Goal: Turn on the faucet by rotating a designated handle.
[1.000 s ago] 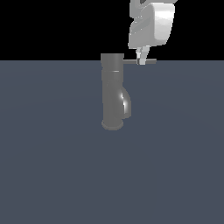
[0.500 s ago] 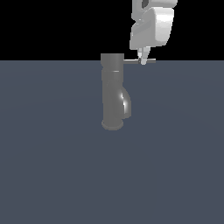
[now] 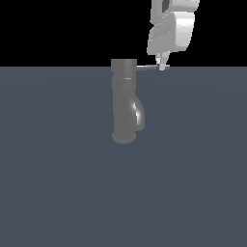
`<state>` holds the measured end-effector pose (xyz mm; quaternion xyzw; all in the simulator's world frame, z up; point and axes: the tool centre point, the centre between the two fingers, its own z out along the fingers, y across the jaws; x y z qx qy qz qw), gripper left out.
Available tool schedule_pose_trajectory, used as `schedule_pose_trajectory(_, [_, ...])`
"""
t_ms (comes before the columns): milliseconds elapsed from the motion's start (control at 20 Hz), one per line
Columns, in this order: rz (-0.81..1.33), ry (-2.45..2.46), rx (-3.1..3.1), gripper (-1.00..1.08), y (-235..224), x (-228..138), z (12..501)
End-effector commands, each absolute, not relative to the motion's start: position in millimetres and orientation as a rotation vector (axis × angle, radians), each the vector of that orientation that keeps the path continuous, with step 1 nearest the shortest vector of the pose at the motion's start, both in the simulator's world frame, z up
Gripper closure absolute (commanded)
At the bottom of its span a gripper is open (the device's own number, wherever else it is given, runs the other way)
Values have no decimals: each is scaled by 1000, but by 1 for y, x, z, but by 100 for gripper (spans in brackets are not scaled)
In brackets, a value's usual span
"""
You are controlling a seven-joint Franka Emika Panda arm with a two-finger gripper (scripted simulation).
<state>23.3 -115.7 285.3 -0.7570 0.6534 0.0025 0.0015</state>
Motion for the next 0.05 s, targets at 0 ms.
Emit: schedule_pose_trajectory(0, [0, 2084, -2351, 108, -134, 25, 285])
